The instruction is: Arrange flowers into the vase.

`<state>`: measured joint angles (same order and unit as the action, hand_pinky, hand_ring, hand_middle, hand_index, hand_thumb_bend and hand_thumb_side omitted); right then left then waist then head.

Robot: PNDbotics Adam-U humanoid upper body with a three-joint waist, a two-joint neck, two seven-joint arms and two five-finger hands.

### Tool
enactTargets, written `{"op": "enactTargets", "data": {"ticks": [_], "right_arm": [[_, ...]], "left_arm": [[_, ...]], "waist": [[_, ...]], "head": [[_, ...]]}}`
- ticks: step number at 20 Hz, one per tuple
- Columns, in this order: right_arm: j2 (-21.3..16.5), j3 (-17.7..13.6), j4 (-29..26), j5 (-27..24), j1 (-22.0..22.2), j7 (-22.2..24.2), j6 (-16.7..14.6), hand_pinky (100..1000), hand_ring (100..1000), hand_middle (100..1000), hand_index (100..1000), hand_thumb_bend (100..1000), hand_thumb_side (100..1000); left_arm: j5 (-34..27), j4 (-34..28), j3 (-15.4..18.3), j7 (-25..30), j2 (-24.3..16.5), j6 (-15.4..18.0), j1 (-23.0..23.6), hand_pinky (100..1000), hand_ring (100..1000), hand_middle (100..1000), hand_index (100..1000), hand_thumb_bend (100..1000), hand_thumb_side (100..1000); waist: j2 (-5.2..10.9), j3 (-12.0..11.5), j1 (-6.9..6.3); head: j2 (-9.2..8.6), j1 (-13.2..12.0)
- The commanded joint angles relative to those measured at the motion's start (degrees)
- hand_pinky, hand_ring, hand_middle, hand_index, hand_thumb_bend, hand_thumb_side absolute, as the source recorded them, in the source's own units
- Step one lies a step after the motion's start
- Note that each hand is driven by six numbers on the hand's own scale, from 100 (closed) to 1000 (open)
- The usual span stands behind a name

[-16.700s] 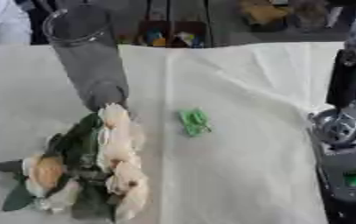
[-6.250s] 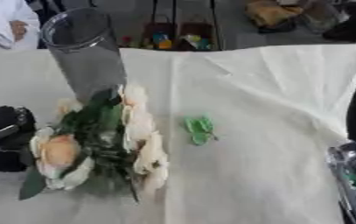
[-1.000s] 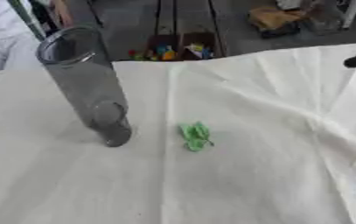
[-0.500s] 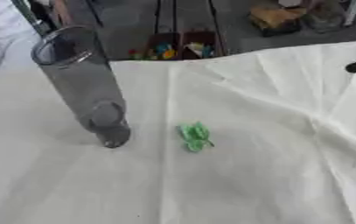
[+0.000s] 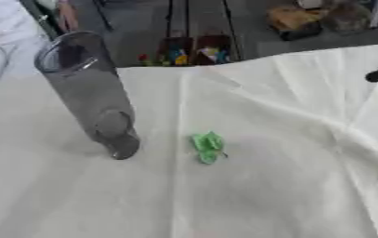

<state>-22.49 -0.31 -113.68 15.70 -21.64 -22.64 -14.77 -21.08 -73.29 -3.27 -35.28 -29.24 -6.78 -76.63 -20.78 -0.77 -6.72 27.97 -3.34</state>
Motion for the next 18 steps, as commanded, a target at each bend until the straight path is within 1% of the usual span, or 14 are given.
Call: {"op": "enactTargets", "data": {"ticks": [1,9,18], "right_arm": [[-1.5,0.1,-0.9,-0.6,-0.1,0.3,0.0,616,550,484,735,100,988],[-1.6,0.0,-0.9,-1.1,0.3,0.5,0.1,617,551,485,736,100,988],[-1.6,-0.1,-0.9,-1.4,0.7,0.5,0.3,618,552,485,737,100,987]], "left_arm": [[-0.1,0.1,0.6,-0.8,-2.1,0.0,-1.8,100,100,100,100,100,637],[-0.4,0.1,0.9,-2.1,-2.5,-0.5,-2.9,100,100,100,100,100,631],[-3.0,0.2,0.7,-8.3,-1.4,-5.3,-4.7,100,100,100,100,100,630]], "waist": [[1.73,-0.3,0.02],[2.20,-0.7,-0.36],[3.08,-1.3,-0.38]], "head": [[0.17,0.1],[0.91,0.3],[1.93,1.0]]}}
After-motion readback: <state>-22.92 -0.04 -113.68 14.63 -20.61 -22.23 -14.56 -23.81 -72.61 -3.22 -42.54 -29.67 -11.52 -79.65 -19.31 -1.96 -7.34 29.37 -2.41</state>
